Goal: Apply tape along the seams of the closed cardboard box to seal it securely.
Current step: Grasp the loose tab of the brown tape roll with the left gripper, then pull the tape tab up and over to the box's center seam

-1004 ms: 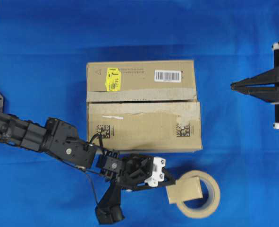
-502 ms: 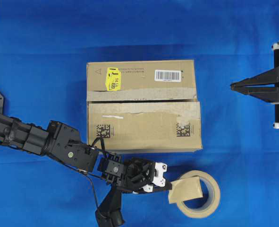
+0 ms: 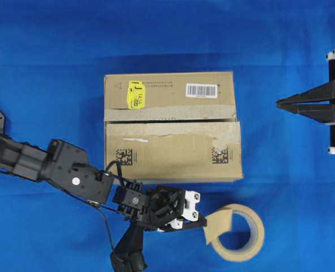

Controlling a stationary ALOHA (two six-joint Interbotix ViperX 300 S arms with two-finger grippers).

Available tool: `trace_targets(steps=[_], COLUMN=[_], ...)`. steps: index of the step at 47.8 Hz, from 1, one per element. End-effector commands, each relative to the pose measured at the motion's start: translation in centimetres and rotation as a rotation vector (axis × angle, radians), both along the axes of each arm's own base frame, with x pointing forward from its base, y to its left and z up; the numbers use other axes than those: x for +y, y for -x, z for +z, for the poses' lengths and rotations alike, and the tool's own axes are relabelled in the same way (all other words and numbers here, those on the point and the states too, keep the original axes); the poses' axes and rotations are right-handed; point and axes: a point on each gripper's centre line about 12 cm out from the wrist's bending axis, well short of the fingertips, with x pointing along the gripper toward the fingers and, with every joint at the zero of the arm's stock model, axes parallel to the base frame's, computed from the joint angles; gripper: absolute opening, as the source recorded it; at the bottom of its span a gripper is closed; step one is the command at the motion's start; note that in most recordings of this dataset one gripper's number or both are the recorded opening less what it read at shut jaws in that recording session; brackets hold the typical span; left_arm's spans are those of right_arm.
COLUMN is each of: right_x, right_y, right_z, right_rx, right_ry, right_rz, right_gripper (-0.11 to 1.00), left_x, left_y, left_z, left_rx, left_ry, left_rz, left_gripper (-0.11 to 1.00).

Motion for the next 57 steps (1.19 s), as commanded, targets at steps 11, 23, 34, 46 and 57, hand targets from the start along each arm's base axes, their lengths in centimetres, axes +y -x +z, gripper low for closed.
trace_targets(steps=[11, 23, 34, 46, 57], right_x=[0.0, 0.0, 0.0, 0.0, 0.0], right_y=[-0.2, -0.2, -0.2, -0.2, -0.2], right_z=[0.9, 1.0, 1.0, 0.9, 0.9], right_rx=[-0.017, -0.018, -0.018, -0.015, -0.015], right_ry=[-0.003, -0.005, -0.006, -0.006, -0.006], right_rz=[0.001, 0.0, 0.0, 0.0, 0.001], right_gripper=[0.01, 0.01, 0.01, 0.01, 0.01], left_x=[1.7, 2.2, 4.8, 10.4, 14.8], left_y=[1.0, 2.1, 3.7, 5.2, 6.4], left_z=[7.1, 9.2, 11.0, 11.5, 11.2], left_rx=[-0.142, -0.183, -0.233, -0.288, -0.281], left_ry=[0.046, 0.059, 0.048, 0.044, 0.034], left_rz=[0.029, 0.032, 0.075, 0.2, 0.312], left_gripper=[0.0, 0.0, 0.0, 0.0, 0.0])
